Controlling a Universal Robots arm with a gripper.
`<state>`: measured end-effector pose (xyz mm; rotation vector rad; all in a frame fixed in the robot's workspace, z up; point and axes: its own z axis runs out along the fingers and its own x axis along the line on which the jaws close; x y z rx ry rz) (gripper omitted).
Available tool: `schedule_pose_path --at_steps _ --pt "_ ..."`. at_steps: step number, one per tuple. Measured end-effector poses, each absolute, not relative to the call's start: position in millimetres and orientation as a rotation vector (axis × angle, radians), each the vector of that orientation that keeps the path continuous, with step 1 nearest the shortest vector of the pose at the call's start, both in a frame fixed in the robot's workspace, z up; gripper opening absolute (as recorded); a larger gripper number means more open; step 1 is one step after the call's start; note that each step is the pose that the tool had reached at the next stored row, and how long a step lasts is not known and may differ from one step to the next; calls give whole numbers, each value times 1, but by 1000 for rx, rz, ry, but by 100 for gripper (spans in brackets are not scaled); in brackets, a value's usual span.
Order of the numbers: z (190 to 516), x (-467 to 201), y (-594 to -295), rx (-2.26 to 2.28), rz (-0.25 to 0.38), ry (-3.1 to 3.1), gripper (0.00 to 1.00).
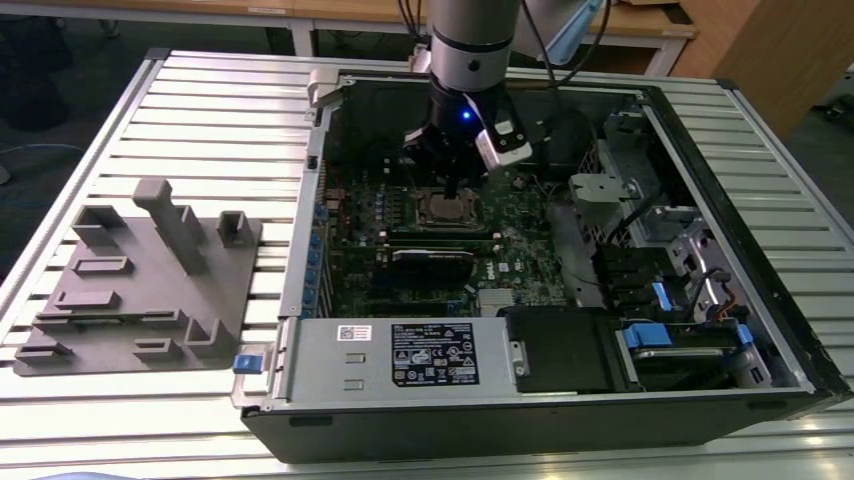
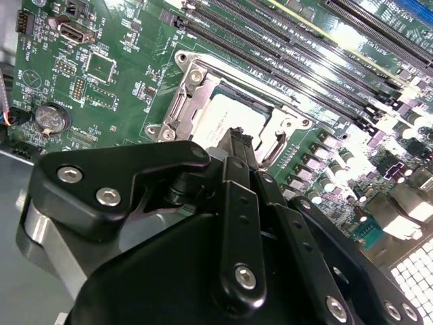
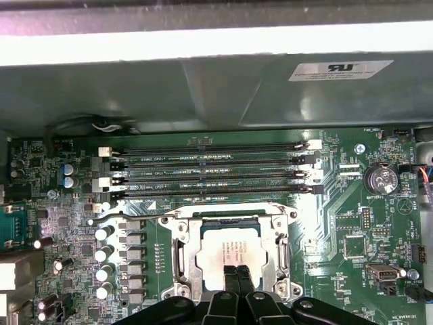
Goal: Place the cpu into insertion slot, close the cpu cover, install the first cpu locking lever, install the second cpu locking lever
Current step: 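Install the first cpu locking lever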
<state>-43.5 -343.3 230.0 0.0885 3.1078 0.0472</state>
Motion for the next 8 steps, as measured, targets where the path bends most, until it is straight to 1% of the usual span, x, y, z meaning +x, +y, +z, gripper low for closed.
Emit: schedule_pose_path --at_steps 8 --pt "231 -44 -343 88 47 3108 11"
